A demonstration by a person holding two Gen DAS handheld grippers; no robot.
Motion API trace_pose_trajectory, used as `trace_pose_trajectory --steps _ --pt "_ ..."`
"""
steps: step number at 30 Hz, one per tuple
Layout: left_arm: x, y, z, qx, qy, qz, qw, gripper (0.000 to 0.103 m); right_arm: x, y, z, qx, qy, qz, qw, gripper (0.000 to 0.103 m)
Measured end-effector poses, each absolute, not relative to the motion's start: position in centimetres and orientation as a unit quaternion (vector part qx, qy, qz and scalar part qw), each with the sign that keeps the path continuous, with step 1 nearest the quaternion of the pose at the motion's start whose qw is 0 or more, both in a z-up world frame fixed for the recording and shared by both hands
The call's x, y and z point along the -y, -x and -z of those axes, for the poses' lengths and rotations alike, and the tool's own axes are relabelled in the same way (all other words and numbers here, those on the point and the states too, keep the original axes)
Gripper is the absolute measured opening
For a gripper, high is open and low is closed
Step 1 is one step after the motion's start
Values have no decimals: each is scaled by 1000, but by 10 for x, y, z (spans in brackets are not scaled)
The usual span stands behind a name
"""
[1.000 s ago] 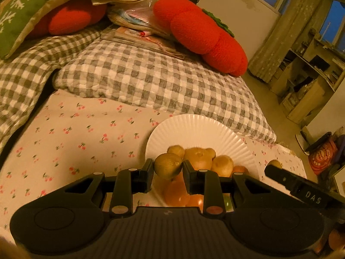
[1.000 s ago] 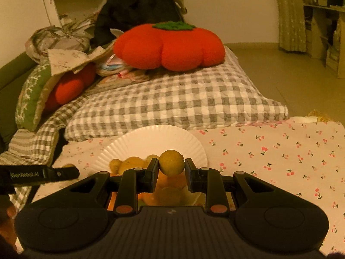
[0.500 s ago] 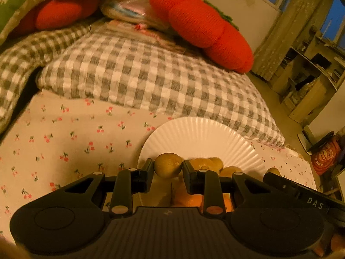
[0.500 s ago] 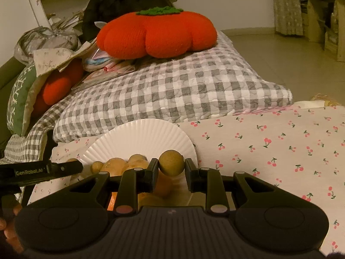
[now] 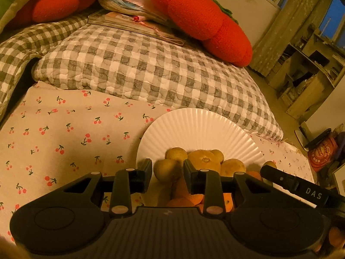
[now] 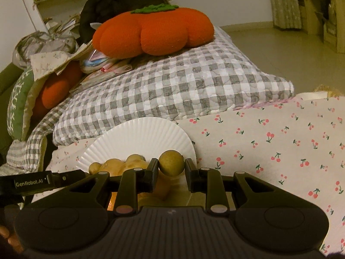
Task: Organize fruits
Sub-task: 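Carry both held fruits over the white plate with both grippers, then open both grippers to drop the fruits onto the plate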
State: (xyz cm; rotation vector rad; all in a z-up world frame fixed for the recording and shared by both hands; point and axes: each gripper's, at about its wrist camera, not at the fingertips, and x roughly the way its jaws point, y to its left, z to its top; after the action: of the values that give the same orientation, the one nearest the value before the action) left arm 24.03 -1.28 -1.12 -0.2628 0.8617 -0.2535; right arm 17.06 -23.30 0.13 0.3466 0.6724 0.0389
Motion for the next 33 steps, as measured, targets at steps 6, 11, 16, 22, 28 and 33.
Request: trace_pose_trajectory --steps 6,11,16,22,28,33 --pt "11 -240 10 -414 131 122 893 25 238 -168 -4 -325 -192 -16 926 26" --pt "10 -237 4 -416 126 115 893 35 242 -163 -15 -315 -209 -17 926 29" --pt "11 -229 -6 -410 105 106 900 41 238 -157 -28 -307 -207 -22 929 30" --pt "16 -213 -21 -398 75 101 909 50 226 -150 -41 -303 -203 -43 930 31" --pt "19 -195 -32 -387 28 88 918 57 211 -137 -52 -304 -170 -59 936 35" --pt "10 -180 -38 -381 26 76 921 57 202 -113 -55 -309 -133 -62 940 38"
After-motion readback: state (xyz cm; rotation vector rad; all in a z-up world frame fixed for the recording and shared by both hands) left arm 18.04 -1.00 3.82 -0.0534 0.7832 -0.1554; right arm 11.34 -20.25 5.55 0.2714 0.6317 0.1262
